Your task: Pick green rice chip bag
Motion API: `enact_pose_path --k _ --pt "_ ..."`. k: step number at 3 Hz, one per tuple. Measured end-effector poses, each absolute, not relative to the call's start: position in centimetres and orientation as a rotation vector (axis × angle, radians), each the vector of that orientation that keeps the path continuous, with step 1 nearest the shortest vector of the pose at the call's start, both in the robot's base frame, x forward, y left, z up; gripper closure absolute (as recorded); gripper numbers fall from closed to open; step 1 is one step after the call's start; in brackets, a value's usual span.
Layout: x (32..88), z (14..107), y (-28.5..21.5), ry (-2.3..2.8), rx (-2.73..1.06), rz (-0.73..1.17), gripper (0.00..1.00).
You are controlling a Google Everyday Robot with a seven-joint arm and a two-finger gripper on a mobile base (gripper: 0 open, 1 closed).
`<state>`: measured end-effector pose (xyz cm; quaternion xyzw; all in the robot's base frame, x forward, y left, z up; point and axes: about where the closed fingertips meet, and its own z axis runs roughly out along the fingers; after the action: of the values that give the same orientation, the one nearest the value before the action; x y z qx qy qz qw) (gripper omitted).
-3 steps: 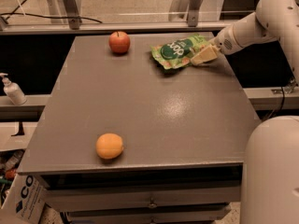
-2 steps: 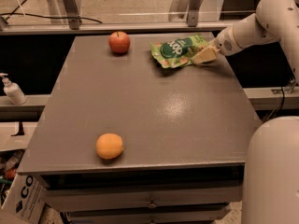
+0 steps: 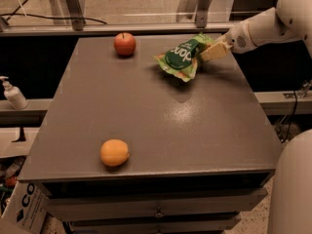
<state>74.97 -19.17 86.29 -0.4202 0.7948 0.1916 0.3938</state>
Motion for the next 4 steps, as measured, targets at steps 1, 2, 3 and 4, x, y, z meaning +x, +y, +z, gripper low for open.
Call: enact_pose_path --k 1,2,3,4 --pt "73.1 89.1 -18.1 1.971 -1.069 0.515 1.0" --pt "70.6 91.9 -16.5 1.946 -1.064 0.545 1.0" --pt "68.3 94.3 -14.8 1.914 -1.064 0.584 1.0" --pt "66.6 96.4 -13.6 1.883 -1.054 0.642 1.0"
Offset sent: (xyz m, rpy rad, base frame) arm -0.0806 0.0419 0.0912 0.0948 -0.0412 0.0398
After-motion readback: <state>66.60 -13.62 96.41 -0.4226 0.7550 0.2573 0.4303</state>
